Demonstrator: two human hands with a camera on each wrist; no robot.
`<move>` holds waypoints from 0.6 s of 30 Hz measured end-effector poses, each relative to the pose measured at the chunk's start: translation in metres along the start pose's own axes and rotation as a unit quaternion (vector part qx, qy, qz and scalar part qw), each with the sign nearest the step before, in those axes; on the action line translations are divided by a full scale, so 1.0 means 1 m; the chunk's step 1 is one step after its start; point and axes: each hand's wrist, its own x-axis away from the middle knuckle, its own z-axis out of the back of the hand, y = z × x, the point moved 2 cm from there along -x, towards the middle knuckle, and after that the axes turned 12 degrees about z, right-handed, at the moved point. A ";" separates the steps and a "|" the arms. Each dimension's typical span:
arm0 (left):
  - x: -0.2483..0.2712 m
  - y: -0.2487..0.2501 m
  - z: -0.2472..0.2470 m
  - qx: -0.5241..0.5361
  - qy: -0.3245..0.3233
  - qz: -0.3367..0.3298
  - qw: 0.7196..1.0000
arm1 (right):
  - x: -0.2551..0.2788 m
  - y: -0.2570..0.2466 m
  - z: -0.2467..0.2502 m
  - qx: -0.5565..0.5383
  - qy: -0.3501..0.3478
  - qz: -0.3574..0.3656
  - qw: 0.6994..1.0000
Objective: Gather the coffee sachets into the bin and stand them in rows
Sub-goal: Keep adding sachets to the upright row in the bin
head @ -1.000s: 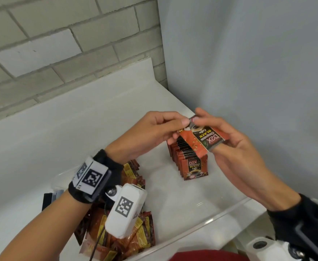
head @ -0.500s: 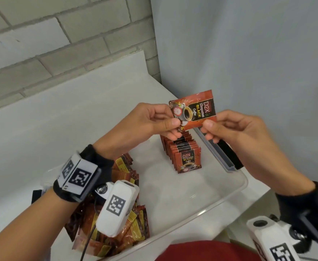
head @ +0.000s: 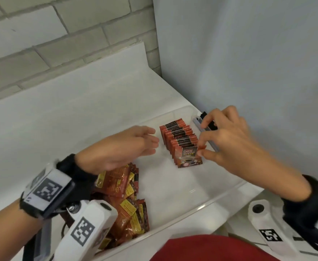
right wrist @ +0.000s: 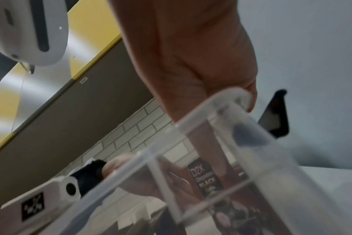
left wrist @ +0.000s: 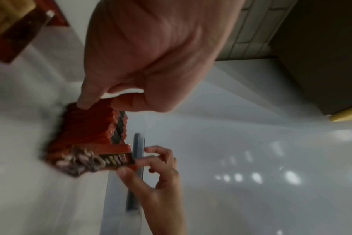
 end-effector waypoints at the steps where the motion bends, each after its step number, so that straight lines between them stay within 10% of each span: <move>1: -0.002 -0.002 -0.005 0.012 -0.010 0.013 1.000 | -0.002 -0.003 -0.001 0.029 -0.005 0.001 1.000; 6: -0.009 0.003 -0.033 0.059 -0.124 0.031 0.990 | -0.007 -0.015 -0.003 0.134 -0.034 -0.002 0.990; 14: -0.007 0.007 -0.028 0.013 -0.123 0.033 0.992 | -0.017 -0.020 -0.013 0.239 -0.072 -0.001 0.968; 18: 0.016 0.024 -0.016 -0.180 -0.061 -0.071 0.979 | -0.018 -0.028 -0.015 0.264 -0.047 0.061 0.961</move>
